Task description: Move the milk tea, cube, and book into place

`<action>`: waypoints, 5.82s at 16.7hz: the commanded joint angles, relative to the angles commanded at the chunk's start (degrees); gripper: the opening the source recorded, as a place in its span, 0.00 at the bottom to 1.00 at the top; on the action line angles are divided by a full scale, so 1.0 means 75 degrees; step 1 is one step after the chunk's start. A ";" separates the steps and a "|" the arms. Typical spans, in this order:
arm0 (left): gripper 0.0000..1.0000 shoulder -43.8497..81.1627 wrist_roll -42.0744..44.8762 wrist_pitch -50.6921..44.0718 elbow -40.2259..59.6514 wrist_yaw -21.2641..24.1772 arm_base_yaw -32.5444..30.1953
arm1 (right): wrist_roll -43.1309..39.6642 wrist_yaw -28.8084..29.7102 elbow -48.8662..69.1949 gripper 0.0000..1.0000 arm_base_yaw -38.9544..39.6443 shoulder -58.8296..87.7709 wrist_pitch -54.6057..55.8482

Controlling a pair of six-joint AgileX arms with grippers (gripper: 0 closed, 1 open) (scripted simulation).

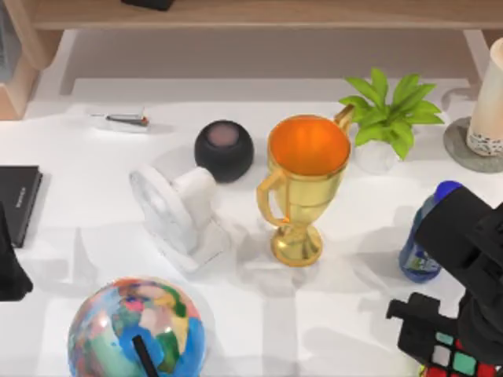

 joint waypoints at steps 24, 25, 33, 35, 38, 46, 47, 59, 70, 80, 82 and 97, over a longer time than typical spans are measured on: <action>1.00 0.0000 0.0000 0.0000 0.0000 0.0000 0.0000 | -0.0010 0.0003 0.0683 0.00 -0.0016 -0.0394 -0.1054; 1.00 0.0000 0.0000 0.0000 0.0000 0.0000 0.0000 | -0.0010 0.0003 0.0683 0.00 -0.0016 -0.0394 -0.1054; 1.00 0.0000 0.0000 0.0000 0.0000 0.0000 0.0000 | -0.0330 0.0564 0.1456 0.00 0.0384 -0.1300 -0.0163; 1.00 0.0000 0.0000 0.0000 0.0000 0.0000 0.0000 | -0.0951 0.0987 0.2022 0.00 0.0431 -0.1727 0.0598; 1.00 0.0000 0.0000 0.0000 0.0000 0.0000 0.0000 | -0.2335 0.1648 0.2922 0.00 0.0251 -0.1899 0.2075; 1.00 0.0000 0.0000 0.0000 0.0000 0.0000 0.0000 | -0.6653 0.2721 0.5039 0.00 -0.1443 0.0178 0.6364; 1.00 0.0000 0.0000 0.0000 0.0000 0.0000 0.0000 | -0.7054 0.2777 0.5223 0.00 -0.1713 0.0498 0.6760; 1.00 0.0000 0.0000 0.0000 0.0000 0.0000 0.0000 | -0.8027 0.2758 0.6118 0.00 -0.2163 0.1575 0.7948; 1.00 0.0000 0.0000 0.0000 0.0000 0.0000 0.0000 | -0.7927 0.2258 0.9042 0.00 -0.3054 0.4167 0.7096; 1.00 0.0000 0.0000 0.0000 0.0000 0.0000 0.0000 | -0.7927 0.2258 0.9043 0.45 -0.3054 0.4168 0.7094; 1.00 0.0000 0.0000 0.0000 0.0000 0.0000 0.0000 | -0.7927 0.2258 0.9043 0.60 -0.3054 0.4168 0.7094; 1.00 0.0000 0.0000 0.0000 0.0000 0.0000 0.0000 | -0.7929 0.2262 0.9014 1.00 -0.3041 0.4148 0.7098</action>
